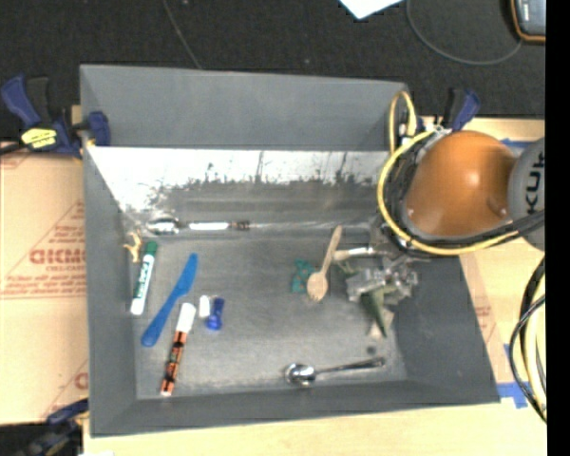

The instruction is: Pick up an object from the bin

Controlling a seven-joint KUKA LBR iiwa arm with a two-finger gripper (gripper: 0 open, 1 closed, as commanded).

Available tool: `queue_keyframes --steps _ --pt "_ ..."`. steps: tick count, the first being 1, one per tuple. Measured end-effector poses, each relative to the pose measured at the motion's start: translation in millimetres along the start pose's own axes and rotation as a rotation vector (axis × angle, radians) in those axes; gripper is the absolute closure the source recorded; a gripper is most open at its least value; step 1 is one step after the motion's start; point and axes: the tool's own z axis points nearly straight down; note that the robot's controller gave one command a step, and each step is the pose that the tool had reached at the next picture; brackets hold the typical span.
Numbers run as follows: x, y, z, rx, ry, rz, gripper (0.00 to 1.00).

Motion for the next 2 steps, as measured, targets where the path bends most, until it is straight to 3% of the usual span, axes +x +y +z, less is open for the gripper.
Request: queue_keyframes --steps 2 --pt "4.3 -1 -30 0.005 0.009 0.004 1.00"
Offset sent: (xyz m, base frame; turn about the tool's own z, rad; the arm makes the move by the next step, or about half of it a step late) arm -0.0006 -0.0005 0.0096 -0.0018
